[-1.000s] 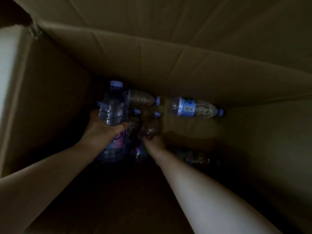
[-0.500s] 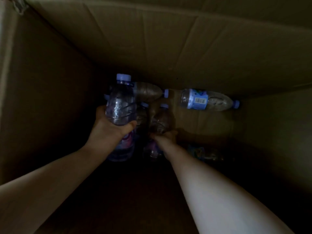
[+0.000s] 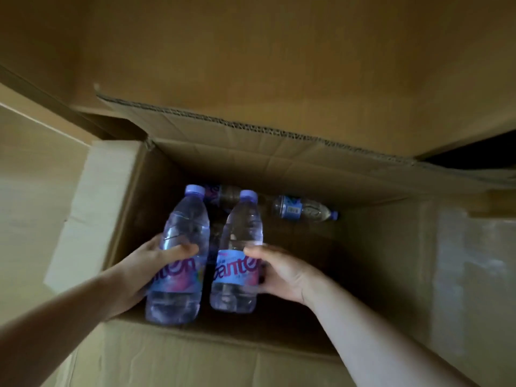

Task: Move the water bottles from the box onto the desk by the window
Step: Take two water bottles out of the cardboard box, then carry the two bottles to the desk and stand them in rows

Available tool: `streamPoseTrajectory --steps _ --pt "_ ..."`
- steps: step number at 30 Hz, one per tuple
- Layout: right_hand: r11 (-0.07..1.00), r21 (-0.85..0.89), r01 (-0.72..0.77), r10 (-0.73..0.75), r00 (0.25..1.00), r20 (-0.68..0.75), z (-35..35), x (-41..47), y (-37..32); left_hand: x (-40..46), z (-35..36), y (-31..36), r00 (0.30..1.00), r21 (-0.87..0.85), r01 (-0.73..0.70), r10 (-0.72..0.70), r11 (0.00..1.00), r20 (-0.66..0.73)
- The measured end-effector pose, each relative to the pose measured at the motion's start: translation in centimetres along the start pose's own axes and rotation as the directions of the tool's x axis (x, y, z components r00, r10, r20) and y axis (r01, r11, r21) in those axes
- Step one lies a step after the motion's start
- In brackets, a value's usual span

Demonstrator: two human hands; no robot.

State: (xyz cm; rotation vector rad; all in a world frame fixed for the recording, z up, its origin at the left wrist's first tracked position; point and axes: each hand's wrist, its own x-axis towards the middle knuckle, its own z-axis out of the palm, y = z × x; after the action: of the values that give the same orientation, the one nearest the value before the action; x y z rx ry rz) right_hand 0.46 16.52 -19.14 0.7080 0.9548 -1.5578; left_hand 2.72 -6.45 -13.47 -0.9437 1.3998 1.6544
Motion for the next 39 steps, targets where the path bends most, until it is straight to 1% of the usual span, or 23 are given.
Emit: streamPoseTrajectory --steps 3,6,8,11,13,16,19,21,24,26,27,29,30,31,33,35,39 --pt "0.999 -0.011 0.031 -0.03 0.994 0.108 2.6 -3.1 0.3 -4.3 0.2 1.4 0.984 -0.132 0.043 -0.019 0.99 0.179" --pt "0.996 0.034 0.081 -0.086 0.983 0.164 5.0 -5.6 0.5 -7.8 -0.1 1.8 0.974 -0.225 0.04 0.012 0.973 0.225" --pt "0.993 -0.019 0.116 -0.11 0.974 0.2 7.2 -7.4 -0.1 -9.9 -0.2 2.1 0.974 -0.264 -0.004 0.064 0.964 0.217" --pt "0.962 -0.177 0.209 -0.168 0.96 0.222 11.0 -9.8 -1.2 -13.0 -0.1 2.8 0.975 -0.285 -0.097 0.149 0.954 0.165" --pt "0.927 -0.291 0.235 -0.192 0.967 0.169 13.5 -11.4 -1.6 -15.5 -0.3 3.4 0.979 -0.272 -0.151 0.182 0.95 0.09" --pt "0.852 -0.468 0.233 -0.212 0.972 0.098 18.2 -14.0 -1.8 -20.5 -1.2 4.2 0.971 -0.219 -0.226 0.236 0.949 0.024" --pt "0.837 -0.498 0.227 -0.215 0.973 0.082 23.4 -17.1 -0.9 -26.6 -2.8 3.6 0.951 -0.241 -0.298 0.266 0.924 -0.156" --pt "0.823 -0.523 0.223 -0.2 0.975 0.101 26.9 -19.1 0.0 -30.6 -4.0 2.7 0.928 -0.241 -0.343 0.288 0.908 -0.236" --pt "0.739 -0.636 0.224 -0.184 0.974 0.13 32.7 -21.5 1.6 -36.8 -6.3 0.4 0.884 -0.244 -0.374 0.265 0.895 -0.386" --pt "0.646 -0.728 0.23 -0.175 0.973 0.152 37.0 -22.3 2.8 -40.8 -8.0 -1.2 0.819 -0.258 -0.41 0.229 0.875 -0.526" --pt "0.581 -0.777 0.243 -0.188 0.969 0.163 39.2 -22.5 3.5 -42.5 -8.8 -2.1 0.782 -0.275 -0.421 0.192 0.864 -0.593" --pt "0.382 -0.894 0.233 -0.228 0.962 0.153 43.5 -22.7 5.1 -45.2 -11.2 -4.3 0.703 -0.317 -0.433 0.096 0.844 -0.705" --pt "0.28 -0.938 0.204 -0.249 0.959 0.135 45.7 -23.0 5.9 -46.3 -12.5 -5.6 0.667 -0.337 -0.433 0.046 0.836 -0.744" --pt "0.207 -0.96 0.188 -0.275 0.953 0.128 47.9 -23.4 6.7 -47.2 -14.0 -7.0 0.638 -0.352 -0.427 0.001 0.833 -0.77" --pt "0.139 -0.973 0.183 -0.314 0.94 0.132 51.9 -23.5 8.6 -48.6 -17.3 -10.4 0.589 -0.365 -0.409 -0.064 0.836 -0.805" --pt "0.103 -0.973 0.208 -0.335 0.928 0.163 56.0 -23.0 10.5 -49.5 -20.9 -13.6 0.542 -0.372 -0.423 -0.099 0.826 -0.835" --pt "0.034 -0.957 0.287 -0.322 0.91 0.261 64.4 -21.2 14.3 -55.2 -26.8 -13.9 0.469 -0.431 -0.51 -0.18 0.744 -0.865"
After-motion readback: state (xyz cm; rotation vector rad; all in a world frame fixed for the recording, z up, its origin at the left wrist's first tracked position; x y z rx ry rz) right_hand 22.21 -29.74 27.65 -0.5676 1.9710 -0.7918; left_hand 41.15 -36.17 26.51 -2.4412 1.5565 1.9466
